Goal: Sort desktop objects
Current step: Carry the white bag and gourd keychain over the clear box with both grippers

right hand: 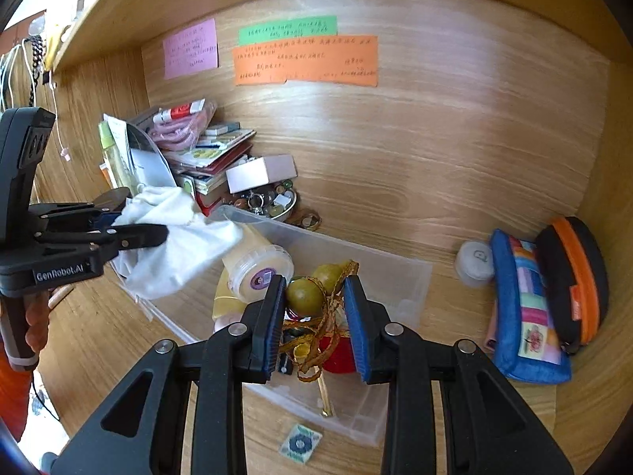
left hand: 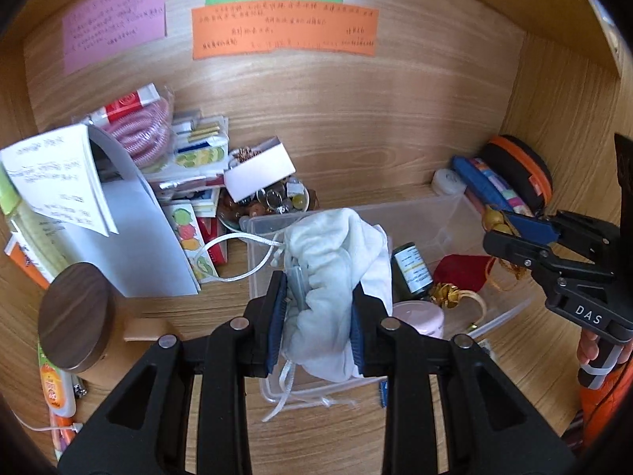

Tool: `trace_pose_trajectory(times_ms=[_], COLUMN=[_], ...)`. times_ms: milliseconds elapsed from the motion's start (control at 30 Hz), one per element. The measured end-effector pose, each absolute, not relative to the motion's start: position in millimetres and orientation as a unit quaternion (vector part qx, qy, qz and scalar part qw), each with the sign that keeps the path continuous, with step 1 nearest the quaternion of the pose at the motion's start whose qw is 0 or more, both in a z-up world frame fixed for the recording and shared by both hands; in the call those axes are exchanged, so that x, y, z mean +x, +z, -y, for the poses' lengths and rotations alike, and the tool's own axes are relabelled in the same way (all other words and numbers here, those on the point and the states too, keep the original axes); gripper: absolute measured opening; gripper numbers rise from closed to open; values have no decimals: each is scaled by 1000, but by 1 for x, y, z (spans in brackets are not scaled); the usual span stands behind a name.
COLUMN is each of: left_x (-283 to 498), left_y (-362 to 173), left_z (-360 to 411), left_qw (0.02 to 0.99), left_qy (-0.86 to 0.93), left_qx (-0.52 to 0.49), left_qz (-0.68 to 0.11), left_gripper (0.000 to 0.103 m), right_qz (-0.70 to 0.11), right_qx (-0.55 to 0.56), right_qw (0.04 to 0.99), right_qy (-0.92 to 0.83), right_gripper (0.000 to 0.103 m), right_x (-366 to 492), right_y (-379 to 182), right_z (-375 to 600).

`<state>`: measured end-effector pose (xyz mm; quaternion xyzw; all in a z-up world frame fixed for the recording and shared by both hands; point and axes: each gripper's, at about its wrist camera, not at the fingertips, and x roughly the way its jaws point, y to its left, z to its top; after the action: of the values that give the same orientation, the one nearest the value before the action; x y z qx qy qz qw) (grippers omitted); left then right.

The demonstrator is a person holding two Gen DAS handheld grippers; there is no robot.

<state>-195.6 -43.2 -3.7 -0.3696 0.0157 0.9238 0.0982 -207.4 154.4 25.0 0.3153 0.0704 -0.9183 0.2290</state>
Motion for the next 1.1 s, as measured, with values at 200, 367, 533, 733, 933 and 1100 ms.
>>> trace_pose_trajectory(times_ms=[200, 367, 533, 733, 933, 1100], left_x=[-205, -211, -218, -217, -213, -207], left_y=[-17, -29, -44, -50, -54, -56], left_z=[46, 47, 43, 41, 33, 26], left_qw=[98, 102, 102, 107, 107, 106], left_qy=[919, 913, 906, 907, 910, 911], left_qx=[-381, -394, -408, -405, -396, -392], left_qz=[-19, -27, -39, -37, -59, -74], left_gripper=[28, 28, 28, 28, 38, 53], right_qz=[-87, -102, -113, -131, -145, -147], right_qx=[338, 357, 369, 378, 387, 388], right_qw=[242, 252, 260, 259, 256, 260], right_qy=[-905, -894, -885, -879, -874, -872], right_gripper=[27, 27, 27, 28, 27, 27], right_x=[-226, -238, -244, -246, -249, -247], right_y=[7, -8, -20, -31, -39, -42], right_z=[-132, -113, -99, -90, -87, -86])
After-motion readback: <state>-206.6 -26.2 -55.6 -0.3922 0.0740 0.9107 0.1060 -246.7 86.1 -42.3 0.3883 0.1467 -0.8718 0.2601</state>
